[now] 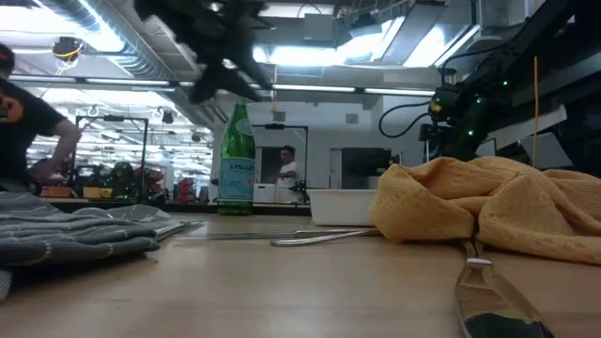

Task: Sort silverware
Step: Put the silver fork into the cutlery tray, then put the silver spoon into the cutlery tray

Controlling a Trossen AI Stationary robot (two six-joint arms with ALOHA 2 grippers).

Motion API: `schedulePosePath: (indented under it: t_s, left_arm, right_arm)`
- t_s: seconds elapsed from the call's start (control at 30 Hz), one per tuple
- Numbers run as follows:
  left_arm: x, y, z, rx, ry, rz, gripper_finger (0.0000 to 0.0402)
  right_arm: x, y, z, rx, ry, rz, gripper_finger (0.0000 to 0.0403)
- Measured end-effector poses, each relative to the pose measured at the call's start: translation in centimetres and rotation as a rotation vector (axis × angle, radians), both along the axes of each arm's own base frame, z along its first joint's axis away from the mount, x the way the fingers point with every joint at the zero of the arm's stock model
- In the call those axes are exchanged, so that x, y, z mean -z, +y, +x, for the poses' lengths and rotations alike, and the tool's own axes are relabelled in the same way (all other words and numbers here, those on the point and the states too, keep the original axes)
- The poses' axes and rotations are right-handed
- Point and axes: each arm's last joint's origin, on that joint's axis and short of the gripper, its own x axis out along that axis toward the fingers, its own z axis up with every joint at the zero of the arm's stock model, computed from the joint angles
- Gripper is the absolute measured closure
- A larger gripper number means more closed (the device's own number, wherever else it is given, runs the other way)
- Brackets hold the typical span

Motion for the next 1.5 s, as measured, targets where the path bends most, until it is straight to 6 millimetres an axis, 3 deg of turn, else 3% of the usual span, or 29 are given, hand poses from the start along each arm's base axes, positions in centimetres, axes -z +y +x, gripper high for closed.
schedulePosePath:
  t_s: [0.23, 0.5, 0.73, 1.03, 1.23, 1.5]
  left_arm:
    - [-1.1, -0.9, -4.7, -0.031, 0.183, -0.065, 0.0306]
    - [0.3, -1.4, -7.3, 0.221, 0.498, 0.056, 0.0306]
    - [2.0, -1.4, -7.6, 0.502, 0.729, 0.152, 0.0306]
    - [5.0, -1.1, -6.3, 0.737, 0.859, 0.234, 0.0306]
    - [7.5, -1.2, -7.1, 0.801, 0.947, 0.194, 0.0306]
    - [9.9, -1.4, -8.0, 0.812, 0.964, 0.185, 0.0306]
  right_arm:
    - [0.0, 0.0, 0.0, 0.024, -0.011, 0.014, 0.0301]
    - [-0.1, 0.0, 0.1, 0.014, -0.022, 0.019, 0.0302]
    - [-0.2, 1.3, 1.8, -0.066, -0.028, 0.019, 0.0302]
    - [-0.7, 4.7, 5.2, -0.228, -0.042, 0.018, 0.0302]
    - [-2.7, 7.7, 6.5, -0.273, -0.091, -0.019, 0.0302]
    - [-6.1, 11.9, 6.9, -0.33, -0.23, -0.04, 0.0302]
